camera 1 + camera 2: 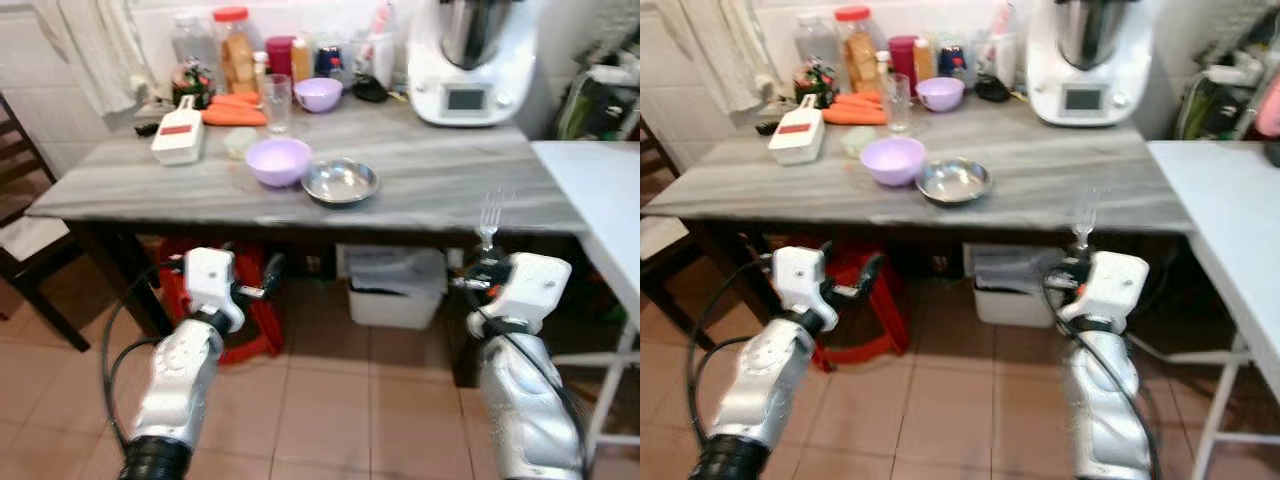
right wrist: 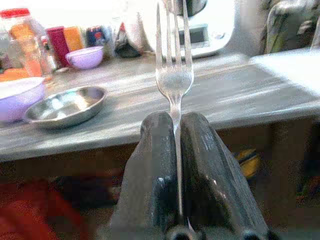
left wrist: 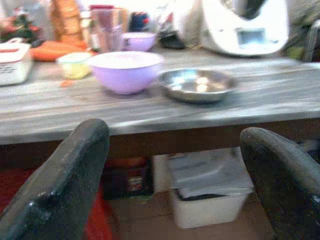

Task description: Setting the table

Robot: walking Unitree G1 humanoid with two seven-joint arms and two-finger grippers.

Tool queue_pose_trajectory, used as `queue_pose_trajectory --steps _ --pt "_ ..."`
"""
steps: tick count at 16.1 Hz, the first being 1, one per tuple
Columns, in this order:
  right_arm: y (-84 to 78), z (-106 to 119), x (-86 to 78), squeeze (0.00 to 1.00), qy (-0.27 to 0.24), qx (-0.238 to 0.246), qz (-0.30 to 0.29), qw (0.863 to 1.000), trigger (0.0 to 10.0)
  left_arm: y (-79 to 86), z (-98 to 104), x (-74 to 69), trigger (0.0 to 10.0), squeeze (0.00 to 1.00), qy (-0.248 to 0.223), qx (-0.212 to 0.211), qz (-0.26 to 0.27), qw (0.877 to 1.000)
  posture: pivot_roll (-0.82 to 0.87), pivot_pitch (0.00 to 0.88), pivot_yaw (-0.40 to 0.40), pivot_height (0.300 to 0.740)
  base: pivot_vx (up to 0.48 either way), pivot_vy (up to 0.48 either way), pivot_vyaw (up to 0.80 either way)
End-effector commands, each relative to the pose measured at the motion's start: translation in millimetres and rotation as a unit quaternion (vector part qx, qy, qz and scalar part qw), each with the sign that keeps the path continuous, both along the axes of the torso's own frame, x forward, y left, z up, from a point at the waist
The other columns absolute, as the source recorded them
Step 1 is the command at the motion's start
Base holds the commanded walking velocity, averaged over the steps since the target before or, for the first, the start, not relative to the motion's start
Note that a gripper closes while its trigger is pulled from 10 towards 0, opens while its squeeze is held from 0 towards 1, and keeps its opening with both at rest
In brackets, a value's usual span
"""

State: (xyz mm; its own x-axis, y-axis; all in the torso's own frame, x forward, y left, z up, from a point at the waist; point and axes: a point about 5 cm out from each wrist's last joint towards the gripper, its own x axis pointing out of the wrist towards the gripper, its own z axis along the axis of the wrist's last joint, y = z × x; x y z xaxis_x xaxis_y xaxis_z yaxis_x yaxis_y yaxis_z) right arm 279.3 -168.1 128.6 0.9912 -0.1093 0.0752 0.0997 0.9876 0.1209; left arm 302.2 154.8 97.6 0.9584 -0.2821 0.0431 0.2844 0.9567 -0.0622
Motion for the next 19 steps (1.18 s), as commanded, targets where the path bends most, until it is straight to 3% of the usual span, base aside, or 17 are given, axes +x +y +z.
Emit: queue_pose_trajectory --steps 1,13,16,19 --pt "-5.3 4 0.0 0.0 -0.007 -0.005 -0.007 1.0 10.0 -4.2 4 2.2 10.0 0.0 -0.007 0.001 -0.01 1.0 -0.03 0.0 0.064 0.74 0.442 0.0 0.0" --pt "-4.6 3 -1.6 0.0 -0.007 -0.001 -0.002 1.0 10.0 -5.9 4 0.5 10.0 0.0 -0.006 -0.008 -0.011 1.0 -0.03 0.0 0.066 0.74 0.392 0.0 0.1" --pt "-5.8 3 -1.8 0.0 -0.009 -0.004 -0.007 1.0 10.0 -4.0 1 -6.1 10.0 0.0 -0.003 0.001 -0.013 1.0 -0.03 0.0 0.066 0.74 0.0 0.0 0.0" --pt "-7.8 2 -1.5 0.0 -0.007 -0.004 -0.015 1.0 10.0 -3.9 -8 -24.4 10.0 0.0 0.003 0.025 -0.052 0.998 -0.03 0.0 0.06 0.74 0.0 0.0 0.0"
